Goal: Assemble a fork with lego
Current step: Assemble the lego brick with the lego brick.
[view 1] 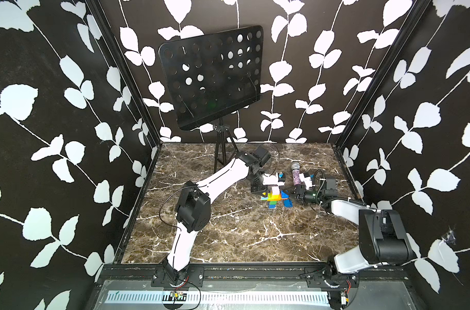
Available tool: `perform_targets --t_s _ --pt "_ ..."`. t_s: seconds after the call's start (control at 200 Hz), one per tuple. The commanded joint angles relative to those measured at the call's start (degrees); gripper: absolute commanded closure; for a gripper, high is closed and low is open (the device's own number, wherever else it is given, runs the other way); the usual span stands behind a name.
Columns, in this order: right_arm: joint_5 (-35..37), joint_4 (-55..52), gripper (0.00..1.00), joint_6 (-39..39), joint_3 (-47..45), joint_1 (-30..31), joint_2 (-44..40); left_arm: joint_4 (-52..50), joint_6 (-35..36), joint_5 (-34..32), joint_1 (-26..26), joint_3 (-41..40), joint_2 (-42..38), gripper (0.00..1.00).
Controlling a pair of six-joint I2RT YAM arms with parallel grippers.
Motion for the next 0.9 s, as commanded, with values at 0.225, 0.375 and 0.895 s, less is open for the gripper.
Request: perform_targets --t_s 0.225,0.375,0.895 --pt "2.12 0.87 0.48 1.23 -1.70 0.46 0.06 -3.69 -0.09 -3.43 -1.70 -0.45 1.59 1.00" --pt "2.03 1.34 0.49 1.77 -1.83 0.63 0.08 -2.51 -0.56 -3.68 -1.81 -1.31 1.41 1.00" --pt "5.17 -2.15 0.51 0.15 -1.46 0.86 -1.45 -1.89 -6.68 -8.16 -2.12 -1.54 2.29 1.00"
